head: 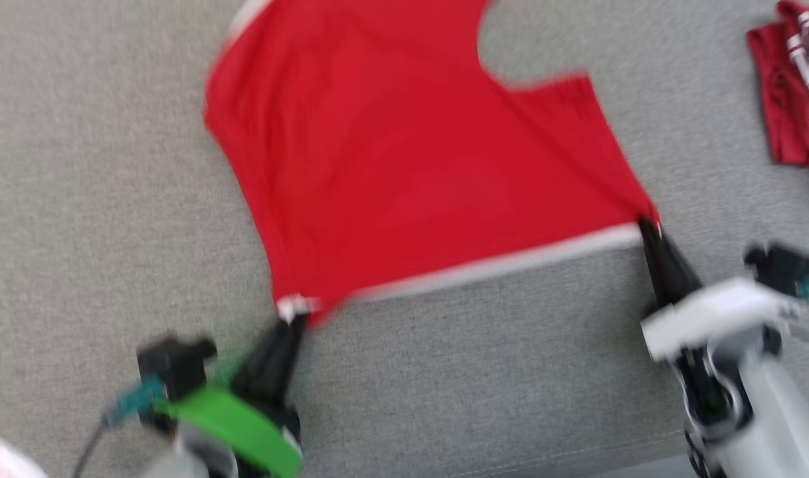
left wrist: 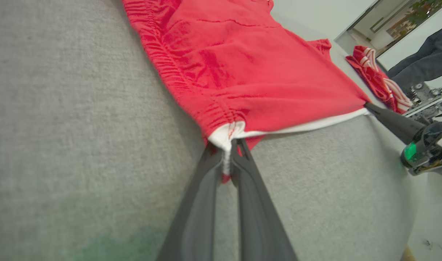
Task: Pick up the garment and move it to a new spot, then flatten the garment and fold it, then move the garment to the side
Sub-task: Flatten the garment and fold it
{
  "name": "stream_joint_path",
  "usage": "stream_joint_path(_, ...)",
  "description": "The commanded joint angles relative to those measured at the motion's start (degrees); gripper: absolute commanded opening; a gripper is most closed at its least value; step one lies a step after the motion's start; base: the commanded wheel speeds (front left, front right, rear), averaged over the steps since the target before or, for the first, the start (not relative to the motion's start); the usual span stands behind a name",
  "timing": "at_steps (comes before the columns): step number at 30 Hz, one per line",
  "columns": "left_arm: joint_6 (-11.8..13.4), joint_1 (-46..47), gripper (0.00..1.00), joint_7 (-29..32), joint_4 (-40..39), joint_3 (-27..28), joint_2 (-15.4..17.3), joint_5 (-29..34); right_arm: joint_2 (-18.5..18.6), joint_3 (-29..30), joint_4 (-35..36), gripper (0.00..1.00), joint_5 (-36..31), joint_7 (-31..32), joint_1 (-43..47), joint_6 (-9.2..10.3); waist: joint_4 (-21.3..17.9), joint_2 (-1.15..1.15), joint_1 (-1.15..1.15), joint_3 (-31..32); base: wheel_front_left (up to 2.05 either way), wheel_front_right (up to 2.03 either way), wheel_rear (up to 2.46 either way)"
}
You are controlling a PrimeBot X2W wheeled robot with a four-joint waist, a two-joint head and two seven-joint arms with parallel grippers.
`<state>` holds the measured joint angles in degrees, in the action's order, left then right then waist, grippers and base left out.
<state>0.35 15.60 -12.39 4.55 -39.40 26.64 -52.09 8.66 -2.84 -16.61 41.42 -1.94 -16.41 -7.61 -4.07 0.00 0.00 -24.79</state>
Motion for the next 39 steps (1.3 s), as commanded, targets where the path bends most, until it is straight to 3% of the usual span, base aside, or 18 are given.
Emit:
stream_joint_path(1,2.5,-5.5,0.00,-0.3,-3.3,0.2,1.2,-1.6,0.9,1.9,3.4,0.00,0.4,1.8,5.9,0.22,-2.0,0.00,0.00,11.1,0.00,0.00,0.00)
stream_joint_path(4,7.1,-14.7,0.00,-0.7,-11.7,0.4,2.1,-4.1,0.8,5.6,13.3,0.00,-0.1,6.7,16.1,0.23,-1.6,0.00,0.00,12.4,0.00,0.00,0.00)
stream_joint_path(6,8.7,-18.2,0.00,-0.8,-15.9,0.8,1.8,-5.7,0.1,8.0,18.9,0.00,-0.5,9.5,20.3,0.23,-1.1,0.00,0.00,12.4,0.00,0.00,0.00)
stream_joint_path(9,9.6,-20.0,0.00,-0.7,-20.9,1.8,1.3,-7.7,-2.2,11.9,26.4,0.00,0.1,15.0,22.3,0.22,0.2,0.00,0.00,11.4,0.00,0.00,0.00)
stream_joint_path(13,8.8,-15.3,0.00,2.2,-22.8,2.2,-0.1,-10.0,-3.5,14.6,30.2,0.00,-2.9,21.2,15.9,0.19,2.5,0.00,0.00,7.8,0.00,0.00,0.00)
stream_joint_path(17,7.3,-8.7,0.00,5.1,-20.7,3.5,-2.5,-12.8,-4.1,14.6,27.2,0.00,-7.0,27.1,4.0,0.18,5.0,0.00,0.00,3.8,0.00,0.00,0.00)
stream_joint_path(25,6.1,6.2,0.00,10.7,-12.5,4.3,-8.6,-16.3,-3.4,15.7,13.4,0.00,-16.9,35.3,-18.2,0.15,12.8,0.00,0.00,-3.2,0.00,0.00,0.00)
stream_joint_path(32,5.1,13.8,0.00,11.3,-3.3,3.5,-12.4,-15.2,-3.3,14.4,0.2,0.00,-23.0,38.5,-29.9,0.15,16.6,0.00,0.00,-4.8,0.00,0.00,0.00)
stream_joint_path(39,3.1,17.3,0.00,9.9,1.9,2.7,-16.0,-14.6,-2.5,13.6,-8.2,0.00,-26.9,37.1,-36.3,0.15,19.1,0.00,0.00,-5.0,0.00,0.00,0.00)
